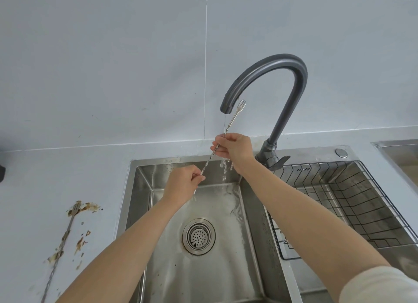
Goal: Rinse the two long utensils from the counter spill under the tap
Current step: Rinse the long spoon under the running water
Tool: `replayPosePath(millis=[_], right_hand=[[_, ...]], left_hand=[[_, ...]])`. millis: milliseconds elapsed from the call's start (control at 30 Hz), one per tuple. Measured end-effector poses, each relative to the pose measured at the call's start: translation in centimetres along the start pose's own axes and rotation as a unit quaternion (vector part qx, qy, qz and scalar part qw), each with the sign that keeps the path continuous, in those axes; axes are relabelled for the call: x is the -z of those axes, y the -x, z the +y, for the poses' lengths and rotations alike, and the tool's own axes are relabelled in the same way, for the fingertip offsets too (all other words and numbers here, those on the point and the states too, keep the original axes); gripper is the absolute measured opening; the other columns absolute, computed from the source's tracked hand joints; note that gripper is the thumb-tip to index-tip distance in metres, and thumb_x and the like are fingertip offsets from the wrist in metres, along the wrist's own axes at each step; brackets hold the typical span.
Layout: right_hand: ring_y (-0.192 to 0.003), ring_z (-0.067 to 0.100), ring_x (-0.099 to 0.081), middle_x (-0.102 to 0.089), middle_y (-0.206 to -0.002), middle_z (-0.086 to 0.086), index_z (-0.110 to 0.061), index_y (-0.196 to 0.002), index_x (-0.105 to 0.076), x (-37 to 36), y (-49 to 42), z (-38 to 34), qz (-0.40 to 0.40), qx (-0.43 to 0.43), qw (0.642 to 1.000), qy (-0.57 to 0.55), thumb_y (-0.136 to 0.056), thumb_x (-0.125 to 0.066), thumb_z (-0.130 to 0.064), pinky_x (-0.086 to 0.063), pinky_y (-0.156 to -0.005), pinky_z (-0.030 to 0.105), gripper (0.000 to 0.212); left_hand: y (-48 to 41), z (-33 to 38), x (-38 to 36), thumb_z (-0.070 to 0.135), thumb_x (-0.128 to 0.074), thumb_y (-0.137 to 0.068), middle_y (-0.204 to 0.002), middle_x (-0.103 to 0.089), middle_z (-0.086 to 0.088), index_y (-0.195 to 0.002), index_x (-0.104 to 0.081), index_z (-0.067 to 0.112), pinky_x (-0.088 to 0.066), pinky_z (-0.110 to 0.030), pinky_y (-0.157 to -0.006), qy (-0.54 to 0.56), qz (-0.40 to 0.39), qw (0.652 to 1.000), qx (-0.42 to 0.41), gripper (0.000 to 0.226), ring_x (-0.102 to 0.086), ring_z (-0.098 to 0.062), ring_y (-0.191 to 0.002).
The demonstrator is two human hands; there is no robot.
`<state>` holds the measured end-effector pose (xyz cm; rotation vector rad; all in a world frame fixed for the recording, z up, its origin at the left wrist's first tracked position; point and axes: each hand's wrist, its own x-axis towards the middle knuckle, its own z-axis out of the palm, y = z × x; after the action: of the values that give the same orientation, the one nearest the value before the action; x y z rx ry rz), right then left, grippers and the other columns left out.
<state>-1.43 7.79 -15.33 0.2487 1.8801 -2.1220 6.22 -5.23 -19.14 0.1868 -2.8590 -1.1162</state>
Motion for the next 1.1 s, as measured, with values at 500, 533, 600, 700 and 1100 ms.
replayPosePath(millis=[500,533,600,700,1100], right_hand=[[-0.048,0.010,-0.066,-0.061,-0.072,0.012,-0.001,-0.077,-0.059,0.4,0.1,0.5,-0.009,-0.017,0.997,-0.080,-0.091,-0.053,0.001,-0.059,-0.060,0.021,0.015],[-0.049,0.010,-0.066,-0.061,-0.073,0.012,-0.001,-0.078,-0.059,0.5,0.0,0.5,-0.013,-0.017,0.996,-0.087,-0.090,-0.054,0.003,-0.060,-0.061,0.022,0.014],[-0.049,0.011,-0.067,-0.062,-0.073,0.013,0.000,-0.079,-0.059,0.6,-0.1,0.5,-0.011,-0.019,0.995,-0.099,-0.090,-0.054,0.002,-0.060,-0.060,0.022,0.012],[-0.049,0.012,-0.067,-0.063,-0.066,0.009,-0.001,-0.077,-0.058,0.5,-0.1,0.7,0.002,-0.027,0.993,-0.111,-0.093,-0.053,-0.007,-0.059,-0.057,0.022,0.018],[-0.055,0.015,-0.068,-0.063,-0.072,0.012,-0.001,-0.078,-0.056,0.1,-0.2,0.7,0.000,-0.040,0.990,-0.133,-0.090,-0.052,0.006,-0.059,-0.064,0.024,0.014]], left_hand=[[0.5,-0.4,-0.1,0.011,-0.057,-0.089,-0.066,-0.068,-0.007,-0.086,-0.066,-0.003,-0.047,-0.028,-0.063,-0.018,-0.045,0.999,0.000,0.017,-0.054,-0.006,-0.048],[0.5,-0.6,-0.1,0.009,-0.057,-0.089,-0.060,-0.063,0.000,-0.085,-0.065,-0.004,-0.046,-0.024,-0.057,0.016,-0.056,0.998,0.018,0.016,-0.051,0.002,-0.040],[0.5,-0.8,-0.1,0.007,-0.055,-0.089,-0.057,-0.057,0.005,-0.085,-0.065,-0.004,-0.042,-0.011,-0.048,0.045,-0.071,0.996,0.042,0.015,-0.051,0.006,-0.036],[0.8,-0.7,0.3,0.004,-0.050,-0.091,-0.066,-0.060,-0.004,-0.082,-0.064,0.001,-0.042,-0.005,-0.048,0.044,-0.081,0.995,0.031,0.017,-0.054,0.003,-0.043],[1.6,-1.9,0.5,0.008,-0.058,-0.088,-0.054,-0.052,0.008,-0.073,-0.058,0.013,-0.040,-0.016,-0.053,0.019,-0.084,0.996,0.025,0.016,-0.048,-0.001,-0.043]])
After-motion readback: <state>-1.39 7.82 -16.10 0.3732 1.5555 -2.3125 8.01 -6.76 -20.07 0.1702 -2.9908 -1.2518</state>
